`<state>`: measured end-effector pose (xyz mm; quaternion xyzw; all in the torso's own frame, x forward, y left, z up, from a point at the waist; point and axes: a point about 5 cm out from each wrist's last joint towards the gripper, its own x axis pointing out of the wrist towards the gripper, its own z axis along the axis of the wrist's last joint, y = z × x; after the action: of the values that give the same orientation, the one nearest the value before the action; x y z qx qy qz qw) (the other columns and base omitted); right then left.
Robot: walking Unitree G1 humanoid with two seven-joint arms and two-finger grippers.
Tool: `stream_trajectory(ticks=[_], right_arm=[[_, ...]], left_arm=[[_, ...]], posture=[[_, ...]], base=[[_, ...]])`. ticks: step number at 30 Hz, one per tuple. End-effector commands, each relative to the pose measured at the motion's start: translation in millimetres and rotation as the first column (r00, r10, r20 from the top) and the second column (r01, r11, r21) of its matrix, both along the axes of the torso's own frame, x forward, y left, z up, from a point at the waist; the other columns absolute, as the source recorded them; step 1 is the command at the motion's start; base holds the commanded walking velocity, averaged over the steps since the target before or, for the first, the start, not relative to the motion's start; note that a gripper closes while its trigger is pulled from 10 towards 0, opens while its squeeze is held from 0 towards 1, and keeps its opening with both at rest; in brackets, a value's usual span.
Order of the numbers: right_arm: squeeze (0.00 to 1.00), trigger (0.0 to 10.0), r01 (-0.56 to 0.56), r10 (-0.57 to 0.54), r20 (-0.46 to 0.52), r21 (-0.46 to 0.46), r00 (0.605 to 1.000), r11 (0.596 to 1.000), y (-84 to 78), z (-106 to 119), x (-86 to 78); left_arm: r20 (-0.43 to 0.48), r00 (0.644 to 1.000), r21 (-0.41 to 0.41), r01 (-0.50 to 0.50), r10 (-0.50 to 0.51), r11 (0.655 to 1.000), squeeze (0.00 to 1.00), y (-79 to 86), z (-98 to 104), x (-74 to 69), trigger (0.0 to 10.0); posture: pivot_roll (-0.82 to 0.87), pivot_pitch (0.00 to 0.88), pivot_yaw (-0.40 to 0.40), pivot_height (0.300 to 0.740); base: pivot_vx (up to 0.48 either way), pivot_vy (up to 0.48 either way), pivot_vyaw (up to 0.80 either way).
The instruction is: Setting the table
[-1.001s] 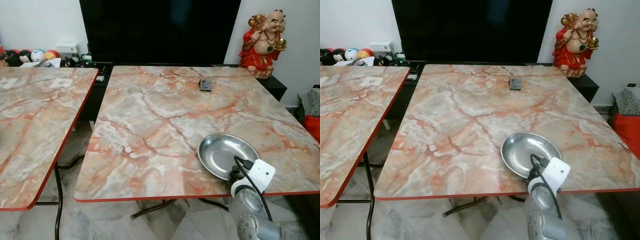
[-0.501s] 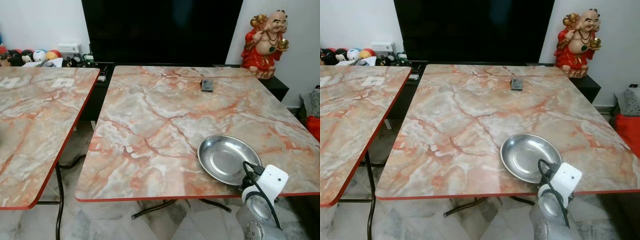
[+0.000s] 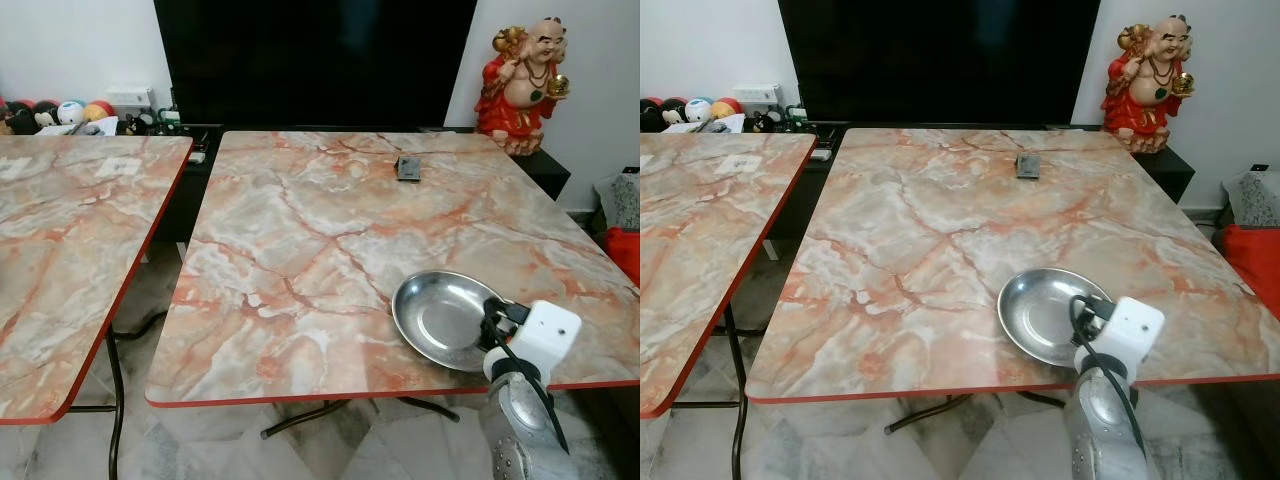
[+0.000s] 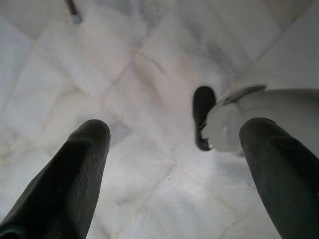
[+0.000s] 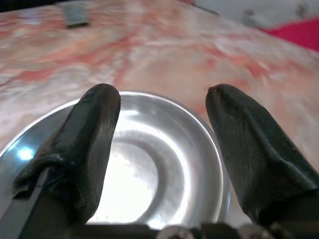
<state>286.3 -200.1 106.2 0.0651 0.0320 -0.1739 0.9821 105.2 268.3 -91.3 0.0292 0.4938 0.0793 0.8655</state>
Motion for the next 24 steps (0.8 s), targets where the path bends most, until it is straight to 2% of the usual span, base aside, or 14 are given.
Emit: stream_trajectory(ticks=[1, 4, 7, 11, 14, 16, 18, 24], right_arm=[[0.00, 10.0, -0.007, 0.007, -0.004, -0.021, 1.000, 1.000, -6.9, -1, 1.4], [0.00, 10.0, 0.005, -0.005, -0.006, -0.027, 1.000, 1.000, -9.9, -3, 2.4], [0.00, 10.0, 0.024, -0.024, 0.003, -0.007, 1.000, 1.000, -5.6, -5, 1.8], [0.00, 10.0, -0.023, 0.023, 0.019, -0.018, 1.000, 1.000, 7.9, -6, 0.9], [0.00, 10.0, -0.067, 0.068, 0.030, -0.028, 0.997, 0.997, 17.4, -4, 2.8], [0.00, 10.0, -0.119, 0.121, 0.055, -0.053, 0.991, 0.992, 24.4, -1, 3.5], [0.00, 10.0, -0.137, 0.142, 0.067, -0.067, 0.988, 0.988, 27.2, 0, 3.5], [0.00, 10.0, -0.148, 0.155, 0.085, -0.086, 0.984, 0.985, 28.2, 3, 3.9]], left_arm=[[-0.003, 1.000, -0.003, -0.011, 0.011, 1.000, 0.00, 3.1, 0, -4.9, 10.0], [-0.010, 1.000, 0.008, -0.002, 0.002, 1.000, 0.00, 5.8, 0, -6.5, 10.0], [-0.011, 1.000, 0.004, 0.012, -0.012, 1.000, 0.00, -4.1, -2, -4.0, 10.0], [-0.007, 0.999, 0.008, 0.032, -0.032, 0.999, 0.00, -11.6, -3, 4.5, 10.0], [0.023, 0.999, 0.011, 0.022, -0.022, 1.000, 0.00, -14.5, 1, 21.3, 10.0], [0.050, 0.999, 0.012, -0.011, 0.011, 1.000, 0.00, -11.5, 5, 32.6, 10.0], [0.055, 0.998, 0.014, -0.016, 0.015, 1.000, 0.00, -8.0, 7, 36.0, 10.0], [0.053, 0.997, 0.016, -0.049, 0.048, 0.999, 0.00, 0.3, 10, 35.6, 10.0]], posture=[[0.00, 0.000, -0.029, 0.740], [-0.01, 0.000, -0.007, 0.740], [-0.02, 0.000, 0.019, 0.740], [-0.02, 0.000, 0.034, 0.740], [-0.01, 0.000, 0.043, 0.740], [0.00, 0.000, 0.051, 0.740], [0.00, 0.000, 0.052, 0.740], [0.01, 0.000, 0.044, 0.740]], base=[[0.000, 0.000, 0.00], [0.000, 0.000, 0.00], [0.000, 0.000, 0.00], [0.000, 0.000, 0.00], [0.000, 0.000, 0.00], [0.000, 0.000, 0.00], [0.000, 0.000, 0.00], [0.000, 0.109, 0.80]])
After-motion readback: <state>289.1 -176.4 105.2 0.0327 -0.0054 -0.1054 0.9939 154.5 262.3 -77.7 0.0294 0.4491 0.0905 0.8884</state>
